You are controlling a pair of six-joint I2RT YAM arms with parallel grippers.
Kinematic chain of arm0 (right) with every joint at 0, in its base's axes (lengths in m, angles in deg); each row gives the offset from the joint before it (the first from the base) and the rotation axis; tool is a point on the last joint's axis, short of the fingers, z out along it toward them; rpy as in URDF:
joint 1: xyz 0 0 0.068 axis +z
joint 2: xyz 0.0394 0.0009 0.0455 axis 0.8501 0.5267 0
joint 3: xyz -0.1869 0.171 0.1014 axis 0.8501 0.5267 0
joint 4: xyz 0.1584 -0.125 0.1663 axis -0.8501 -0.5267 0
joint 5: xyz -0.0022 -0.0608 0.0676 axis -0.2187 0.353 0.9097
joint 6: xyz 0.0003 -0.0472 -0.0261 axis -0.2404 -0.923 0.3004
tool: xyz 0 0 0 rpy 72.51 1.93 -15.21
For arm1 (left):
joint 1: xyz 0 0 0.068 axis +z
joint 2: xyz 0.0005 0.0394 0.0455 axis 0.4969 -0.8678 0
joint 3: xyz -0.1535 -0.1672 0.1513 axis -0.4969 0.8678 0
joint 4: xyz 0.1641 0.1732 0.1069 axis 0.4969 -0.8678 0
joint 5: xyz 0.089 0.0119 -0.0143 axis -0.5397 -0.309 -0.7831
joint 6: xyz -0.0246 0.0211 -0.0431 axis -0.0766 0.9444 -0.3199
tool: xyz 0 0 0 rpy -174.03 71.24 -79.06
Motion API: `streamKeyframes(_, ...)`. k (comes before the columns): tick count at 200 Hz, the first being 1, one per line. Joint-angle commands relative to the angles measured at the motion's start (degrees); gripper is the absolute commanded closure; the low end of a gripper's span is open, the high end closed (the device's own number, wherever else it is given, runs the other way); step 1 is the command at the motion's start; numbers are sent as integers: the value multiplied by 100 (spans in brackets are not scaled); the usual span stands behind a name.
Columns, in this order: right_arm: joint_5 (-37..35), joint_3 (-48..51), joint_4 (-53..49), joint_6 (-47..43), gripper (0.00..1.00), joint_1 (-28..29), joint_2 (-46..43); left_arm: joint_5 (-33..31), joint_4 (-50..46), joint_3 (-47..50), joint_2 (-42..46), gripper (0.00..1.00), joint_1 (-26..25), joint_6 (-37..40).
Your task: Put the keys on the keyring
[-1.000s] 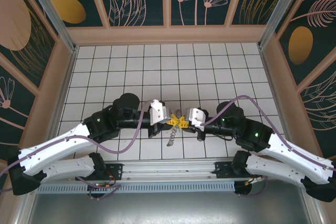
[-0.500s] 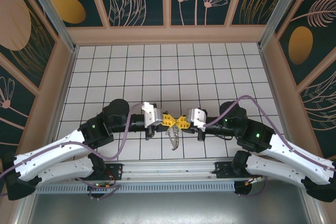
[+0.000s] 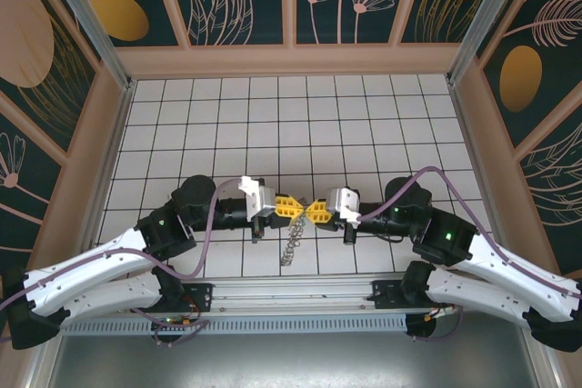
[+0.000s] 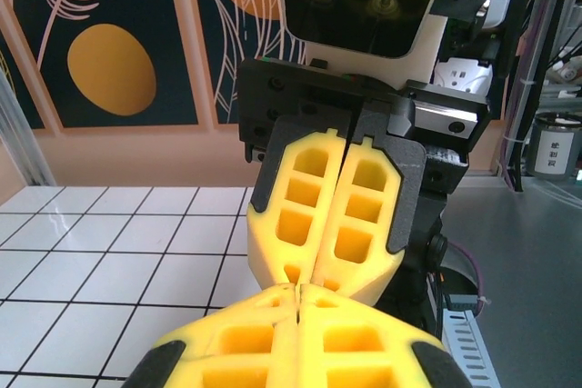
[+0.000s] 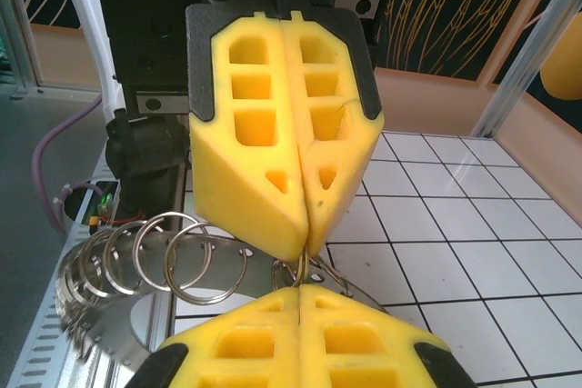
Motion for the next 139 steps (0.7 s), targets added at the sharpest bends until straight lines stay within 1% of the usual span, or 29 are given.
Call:
streamKeyframes(1, 145, 84, 130, 64, 96, 55, -57, -82, 724, 37, 179, 100, 31, -157)
streamKeyframes(36, 185, 98, 121, 81, 96, 98, -42, -223, 999, 188, 223, 100, 27, -236)
streamKeyframes(77, 81, 90, 165, 128, 95, 109, -27, -53, 1286, 306, 236, 100, 28, -272)
streamKeyframes(118, 92, 82, 222, 120, 93, 109, 65, -25, 1115, 191, 158, 100, 31, -174)
streamKeyframes(139, 158, 98, 299, 119, 90, 108, 92, 19, 1275, 243, 144, 100, 29, -207)
